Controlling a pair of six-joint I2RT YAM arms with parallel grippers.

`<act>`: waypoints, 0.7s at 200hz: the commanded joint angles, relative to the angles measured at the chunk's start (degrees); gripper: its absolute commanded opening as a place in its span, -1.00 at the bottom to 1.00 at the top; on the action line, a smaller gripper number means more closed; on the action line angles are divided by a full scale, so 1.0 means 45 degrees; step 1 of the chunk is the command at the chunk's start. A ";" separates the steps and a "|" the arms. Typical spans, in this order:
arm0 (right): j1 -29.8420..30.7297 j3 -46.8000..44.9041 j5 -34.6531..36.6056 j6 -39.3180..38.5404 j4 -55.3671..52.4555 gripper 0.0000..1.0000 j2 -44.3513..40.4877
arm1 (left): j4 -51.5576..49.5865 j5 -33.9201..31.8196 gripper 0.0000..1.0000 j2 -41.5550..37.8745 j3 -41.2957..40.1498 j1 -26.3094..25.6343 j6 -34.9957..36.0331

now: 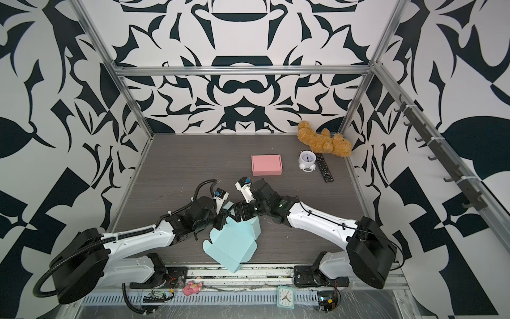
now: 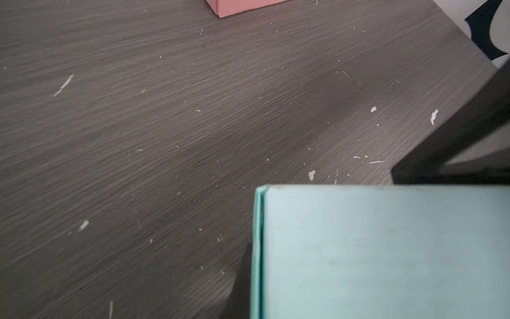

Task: Assemble paper box
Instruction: Fold the bottom flaps of a flat cardboard box at the center of the table, then turn over the paper box at the center of the table.

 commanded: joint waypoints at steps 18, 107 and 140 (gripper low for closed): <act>0.0044 -0.0589 -0.1328 0.1059 0.1254 0.63 -0.0248 | 0.0241 -0.1190 -0.78 0.0067 0.0447 0.0003 -0.0303; 0.0036 -0.1105 -0.1023 0.1298 0.1169 0.59 -0.0724 | 0.0091 -0.1891 -0.68 -0.0012 0.0210 -0.0002 -0.0386; 0.0035 -0.0890 0.0016 0.0651 0.0172 0.58 -0.0801 | 0.0110 -0.1839 -0.62 0.0031 0.0191 -0.0002 -0.0352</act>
